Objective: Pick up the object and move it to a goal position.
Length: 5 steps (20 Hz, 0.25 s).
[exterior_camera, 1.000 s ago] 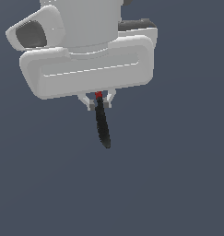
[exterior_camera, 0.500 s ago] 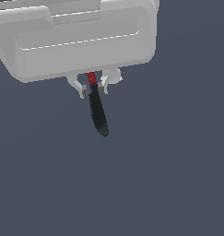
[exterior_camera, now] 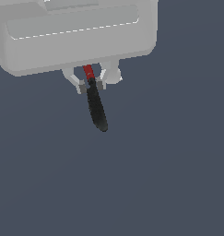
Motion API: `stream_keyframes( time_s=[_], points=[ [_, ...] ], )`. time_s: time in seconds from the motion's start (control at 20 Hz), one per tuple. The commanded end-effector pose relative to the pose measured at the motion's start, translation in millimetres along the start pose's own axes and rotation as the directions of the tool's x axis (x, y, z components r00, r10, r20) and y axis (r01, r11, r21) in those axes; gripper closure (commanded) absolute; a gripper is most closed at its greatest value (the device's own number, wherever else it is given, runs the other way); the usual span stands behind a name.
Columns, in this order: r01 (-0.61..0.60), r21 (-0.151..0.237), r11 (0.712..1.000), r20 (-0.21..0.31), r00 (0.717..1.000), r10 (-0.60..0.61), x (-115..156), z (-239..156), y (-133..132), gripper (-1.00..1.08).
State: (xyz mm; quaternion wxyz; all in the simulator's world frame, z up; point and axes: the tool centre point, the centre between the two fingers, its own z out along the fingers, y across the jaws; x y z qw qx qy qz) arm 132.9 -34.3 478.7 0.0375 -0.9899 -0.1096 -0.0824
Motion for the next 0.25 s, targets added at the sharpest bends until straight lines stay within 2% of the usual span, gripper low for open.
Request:
stream_keyframes(
  time_s=[0.0, 0.2],
  points=[
    [0.001, 0.0, 1.0, -0.001, 1.0, -0.001, 0.4, -1.3, 0.2, 1.08],
    [0.002, 0.0, 1.0, -0.001, 1.0, -0.002, 0.6, -1.8, 0.3, 1.08]
  ],
)
